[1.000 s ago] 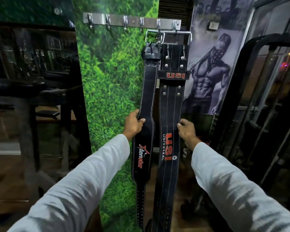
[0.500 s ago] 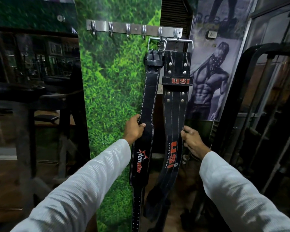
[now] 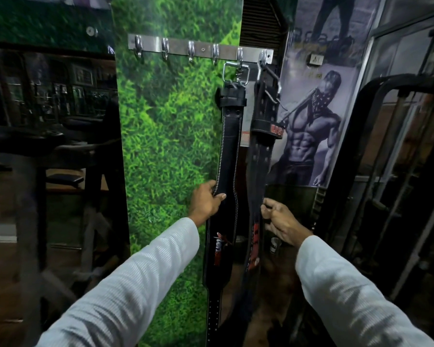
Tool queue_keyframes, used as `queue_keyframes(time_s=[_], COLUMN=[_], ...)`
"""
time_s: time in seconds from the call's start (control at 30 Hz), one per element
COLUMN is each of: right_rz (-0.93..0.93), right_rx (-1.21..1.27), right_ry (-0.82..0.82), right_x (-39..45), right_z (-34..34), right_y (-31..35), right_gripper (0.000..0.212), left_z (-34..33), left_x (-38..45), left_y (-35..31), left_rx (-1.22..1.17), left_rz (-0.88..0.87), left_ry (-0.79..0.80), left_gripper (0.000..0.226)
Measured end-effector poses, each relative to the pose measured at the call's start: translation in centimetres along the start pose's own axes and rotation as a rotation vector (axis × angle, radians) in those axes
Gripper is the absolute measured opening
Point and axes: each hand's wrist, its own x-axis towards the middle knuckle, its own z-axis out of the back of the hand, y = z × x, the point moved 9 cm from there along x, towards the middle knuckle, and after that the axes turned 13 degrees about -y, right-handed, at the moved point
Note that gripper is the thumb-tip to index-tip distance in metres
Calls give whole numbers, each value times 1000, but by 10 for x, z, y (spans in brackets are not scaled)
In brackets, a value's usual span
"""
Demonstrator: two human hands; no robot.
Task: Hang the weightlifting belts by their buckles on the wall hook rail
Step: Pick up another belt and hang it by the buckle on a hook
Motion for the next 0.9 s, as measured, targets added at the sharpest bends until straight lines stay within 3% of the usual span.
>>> queue_keyframes(time_s=[0.1,0.27,0.4,0.53,0.6,0.73,0.9], right_rz=[74,170,199,272,262,177,42], right_rx=[-109,-155,-163,-177,-166,-213,-317], right_ry=[-114,-280,-267,-282,-289,-308,-242], right_x=[2,10,10,8,5,10,7], right_z=[-9,0,5,0,-3,-4,-6], right_y=[4,4,6,12,10,-5,-41], right_gripper=[27,24,28,33,34,31,35], left_z=[-18,-10,-14,-30,-20,-3,-6], left_x=[-7,-9,1,11,2,-14,-32], left_y=[-4,-1,18,44,36,26,34], left_rx=[-10,-100,-111,-158,-168,-153,-146], left_rz=[-58,-35,18,22,21,50,88], left_ry=[84,123,140,155,128,79,60], left_gripper=[32,37,59,55,57,27,27])
